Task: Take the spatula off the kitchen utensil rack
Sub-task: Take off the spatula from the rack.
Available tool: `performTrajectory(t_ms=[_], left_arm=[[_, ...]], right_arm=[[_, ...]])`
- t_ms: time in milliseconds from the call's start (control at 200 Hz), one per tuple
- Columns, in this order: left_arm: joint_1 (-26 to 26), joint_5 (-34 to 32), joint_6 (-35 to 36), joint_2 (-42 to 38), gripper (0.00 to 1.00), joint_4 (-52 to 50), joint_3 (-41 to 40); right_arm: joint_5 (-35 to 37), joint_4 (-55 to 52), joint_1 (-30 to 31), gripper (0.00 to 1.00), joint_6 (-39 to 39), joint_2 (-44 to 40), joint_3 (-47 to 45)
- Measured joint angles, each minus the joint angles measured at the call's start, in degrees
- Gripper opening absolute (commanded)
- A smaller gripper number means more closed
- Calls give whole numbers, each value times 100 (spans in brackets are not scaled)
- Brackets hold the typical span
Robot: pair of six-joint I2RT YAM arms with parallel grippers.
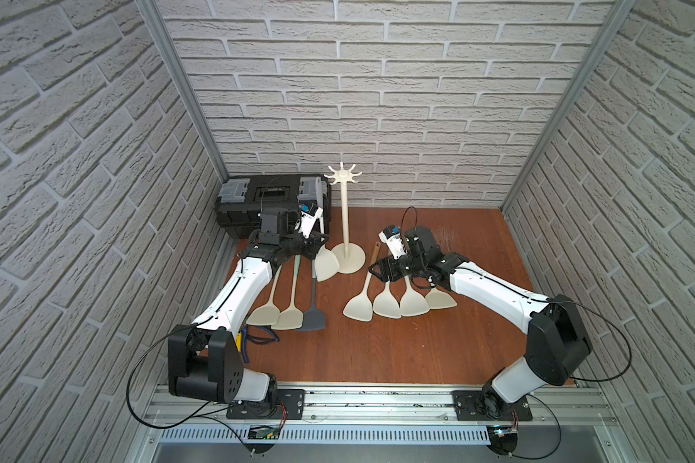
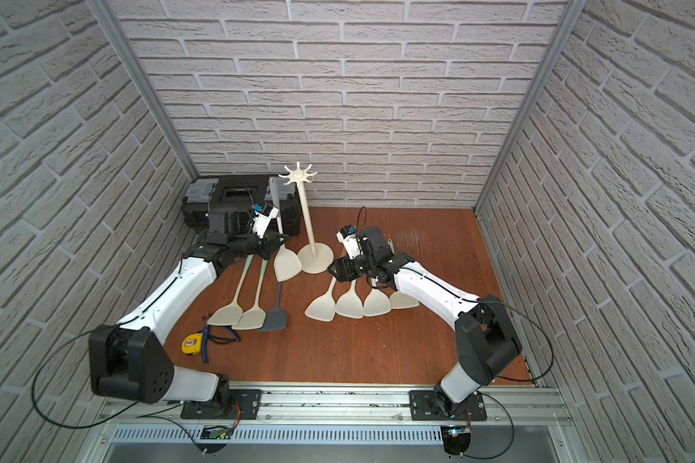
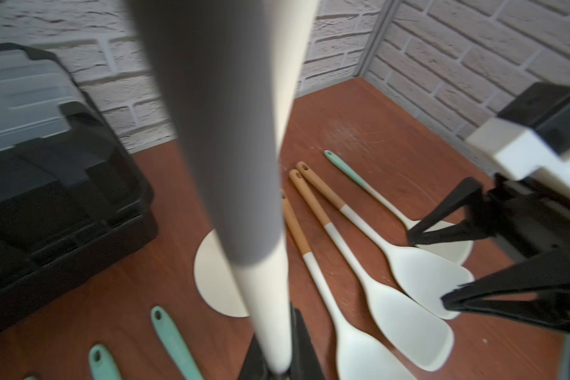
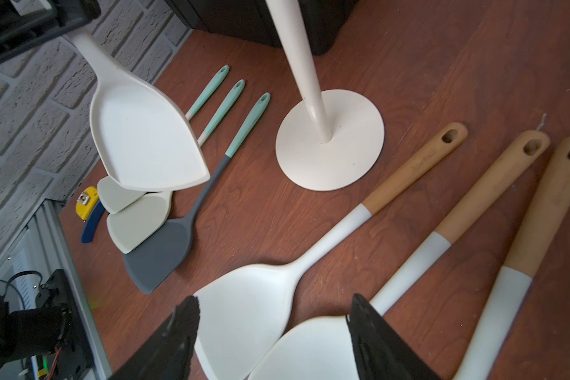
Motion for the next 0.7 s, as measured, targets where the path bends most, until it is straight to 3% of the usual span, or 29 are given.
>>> performTrajectory(t_ms=[260,510,560,700], left_arm=[[-96,1670,-120,-361,0,-20,-103],[-175,2269,-310,-667,0,74,-442],[-195,2337,-361,-710,0,127,-514],[-216,2363,-407,-789,0,240,-610]], right_arm=[[-918,461,470,72,494,-15,-243],[-1436,855,732,69,837,184,-59],[-1497,933,748,59,911,225,-44],[-1825,1209,758,8,1145,275,-44]])
